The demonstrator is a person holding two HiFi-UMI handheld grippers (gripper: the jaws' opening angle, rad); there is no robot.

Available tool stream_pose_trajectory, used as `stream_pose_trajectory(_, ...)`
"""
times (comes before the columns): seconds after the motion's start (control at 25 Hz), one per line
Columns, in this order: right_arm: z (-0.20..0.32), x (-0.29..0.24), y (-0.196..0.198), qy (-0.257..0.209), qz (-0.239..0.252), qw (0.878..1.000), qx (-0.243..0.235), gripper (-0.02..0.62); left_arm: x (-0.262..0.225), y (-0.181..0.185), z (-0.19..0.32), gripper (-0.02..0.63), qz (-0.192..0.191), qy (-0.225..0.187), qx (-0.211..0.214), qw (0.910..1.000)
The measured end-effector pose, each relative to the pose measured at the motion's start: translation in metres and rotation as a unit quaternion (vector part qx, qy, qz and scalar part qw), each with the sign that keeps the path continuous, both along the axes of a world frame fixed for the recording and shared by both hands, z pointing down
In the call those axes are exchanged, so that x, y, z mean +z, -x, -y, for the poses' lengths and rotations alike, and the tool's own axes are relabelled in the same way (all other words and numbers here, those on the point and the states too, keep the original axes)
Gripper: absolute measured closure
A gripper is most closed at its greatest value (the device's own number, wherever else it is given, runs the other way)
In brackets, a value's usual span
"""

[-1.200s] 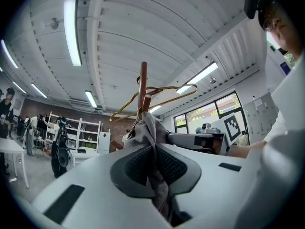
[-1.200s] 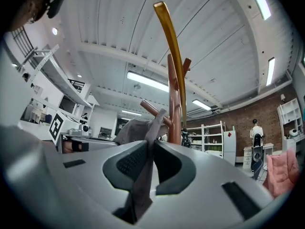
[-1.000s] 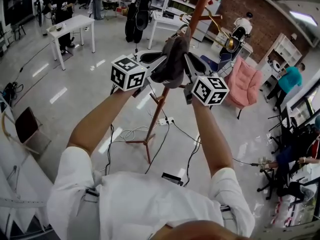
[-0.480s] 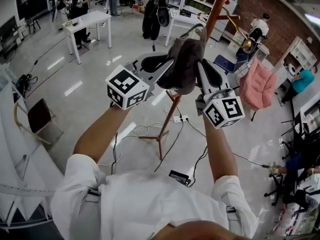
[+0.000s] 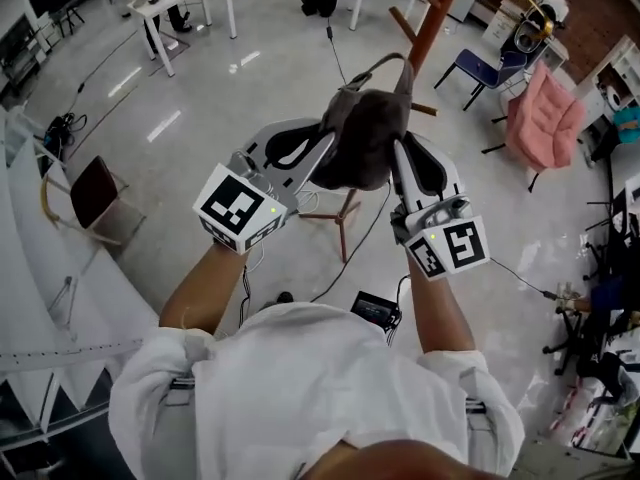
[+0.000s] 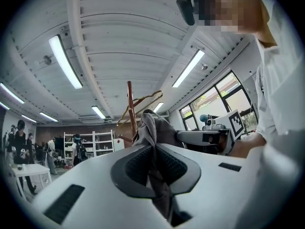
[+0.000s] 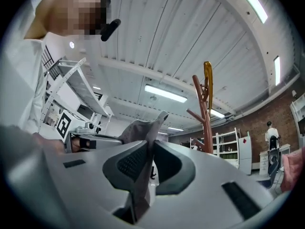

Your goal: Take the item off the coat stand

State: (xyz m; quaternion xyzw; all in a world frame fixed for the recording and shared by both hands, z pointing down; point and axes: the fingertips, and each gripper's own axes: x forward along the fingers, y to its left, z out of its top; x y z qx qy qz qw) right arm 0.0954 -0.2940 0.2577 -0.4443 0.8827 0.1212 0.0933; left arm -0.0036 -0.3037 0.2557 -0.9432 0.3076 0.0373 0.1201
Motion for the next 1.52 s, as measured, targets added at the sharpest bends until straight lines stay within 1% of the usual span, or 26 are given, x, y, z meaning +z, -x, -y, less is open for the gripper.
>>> stream_pose_trajectory(0.16,-0.013,0.047,0.007,0.035,-0.003,0.999,-0.004,0.543,0.044,0.008,-0.010,0.572,-0.007,0.037,-0.019,0.9991)
stream_pose_trajectory(0.36,-0.027,0.113,0.015,0.092,-0.009,0.996,-0.009,0.543,0.109,0.013,-0.023,0.574,-0.010,0.098,-0.024,0.9949)
stream_pose_trajectory(0.52,-0.023,0.162,0.008,0.135,-0.022,0.990,-0.012,0.543,0.155,0.004,-0.021,0.574,0.008,0.108,-0.033,0.9935)
stream_pose_trajectory(0.68,-0.027,0.205,-0.007,0.162,-0.026,0.986,-0.003,0.543,0.193,-0.005,-0.024,0.574,-0.005,0.138,-0.034,0.9899)
stream_pose_trajectory(0.8,-0.033,0.229,-0.016,0.175,-0.025,0.984,-0.003,0.543,0.217,-0.014,-0.027,0.574,-0.009,0.151,-0.029,0.9880)
stream_pose_trajectory(0.92,-0.041,0.242,-0.024,0.182,-0.026,0.983,-0.008,0.543,0.230,-0.023,-0.031,0.574,-0.006,0.158,-0.019,0.9872)
stream_pose_trajectory(1.08,-0.053,0.247,-0.035,0.183,-0.032,0.983,-0.004,0.545,0.235,-0.038,-0.043,0.574,-0.005,0.165,0.000,0.9863)
stream_pose_trajectory(1.36,-0.061,0.247,-0.060,0.188,-0.022,0.982,0.010,0.545,0.231,-0.063,-0.052,0.574,-0.005,0.164,0.026,0.9861)
stream_pose_trajectory(1.52,-0.062,0.246,-0.069,0.189,-0.017,0.982,0.017,0.545,0.229,-0.070,-0.054,0.574,-0.006,0.165,0.037,0.9856)
